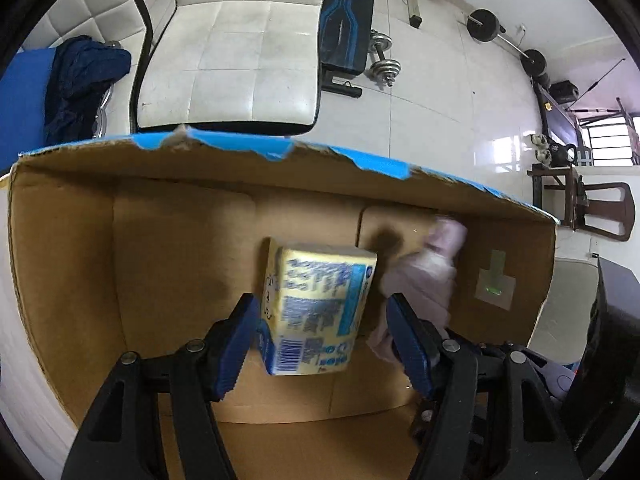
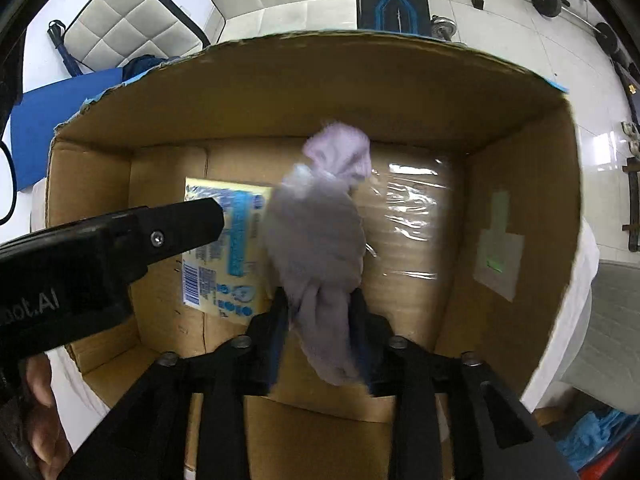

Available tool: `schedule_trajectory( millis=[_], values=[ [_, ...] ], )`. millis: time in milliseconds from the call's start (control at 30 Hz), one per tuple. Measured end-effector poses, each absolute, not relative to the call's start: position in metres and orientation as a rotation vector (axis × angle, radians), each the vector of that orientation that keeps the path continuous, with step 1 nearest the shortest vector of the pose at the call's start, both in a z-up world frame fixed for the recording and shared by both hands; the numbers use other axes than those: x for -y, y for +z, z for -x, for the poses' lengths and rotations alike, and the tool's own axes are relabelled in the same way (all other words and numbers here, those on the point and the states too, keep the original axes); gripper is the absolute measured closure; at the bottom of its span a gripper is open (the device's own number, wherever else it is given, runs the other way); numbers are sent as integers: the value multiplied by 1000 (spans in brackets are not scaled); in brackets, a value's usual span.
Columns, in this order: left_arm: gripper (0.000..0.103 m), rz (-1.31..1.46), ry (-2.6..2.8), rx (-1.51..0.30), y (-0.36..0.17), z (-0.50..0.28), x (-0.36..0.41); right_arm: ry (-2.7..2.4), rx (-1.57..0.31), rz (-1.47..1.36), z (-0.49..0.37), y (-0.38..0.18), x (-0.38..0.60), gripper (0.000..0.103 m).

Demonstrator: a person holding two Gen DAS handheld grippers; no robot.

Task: Organize soft objects
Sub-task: 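Carry both items into the box and open both tools to release them, then withdraw both tools from the box toward the remaining packets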

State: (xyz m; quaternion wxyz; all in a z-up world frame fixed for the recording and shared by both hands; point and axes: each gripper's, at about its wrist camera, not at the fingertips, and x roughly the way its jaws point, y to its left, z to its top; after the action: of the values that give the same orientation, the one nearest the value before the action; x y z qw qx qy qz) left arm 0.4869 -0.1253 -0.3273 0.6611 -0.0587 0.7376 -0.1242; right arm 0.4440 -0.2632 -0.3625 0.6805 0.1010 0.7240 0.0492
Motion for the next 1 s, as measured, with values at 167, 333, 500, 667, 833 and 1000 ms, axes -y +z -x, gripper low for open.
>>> schedule_trajectory(
  millis=[167, 333, 500, 667, 833, 1000],
  values=[
    [38, 134, -243, -1661, -320, -486, 114, 70, -1611, -211, -441, -353, 260, 32],
    [37, 41, -190, -1606, -302, -478, 102, 15, -1591, -168, -425, -337, 256, 26],
    [24, -1, -143, -1524, -278, -457, 81, -21, -1574, -182, -397, -323, 253, 14],
    [8, -3, -111, -1455, -256, -434, 64, -73, -1521, -212, -369, -311, 250, 0],
    [3, -45, -90, -1366, -230, -407, 57, -88, -1470, -225, -339, -293, 247, 0],
    [3, -91, -81, -1275, -202, -371, 58, -102, -1387, -187, -306, -256, 241, 0]
  ],
)
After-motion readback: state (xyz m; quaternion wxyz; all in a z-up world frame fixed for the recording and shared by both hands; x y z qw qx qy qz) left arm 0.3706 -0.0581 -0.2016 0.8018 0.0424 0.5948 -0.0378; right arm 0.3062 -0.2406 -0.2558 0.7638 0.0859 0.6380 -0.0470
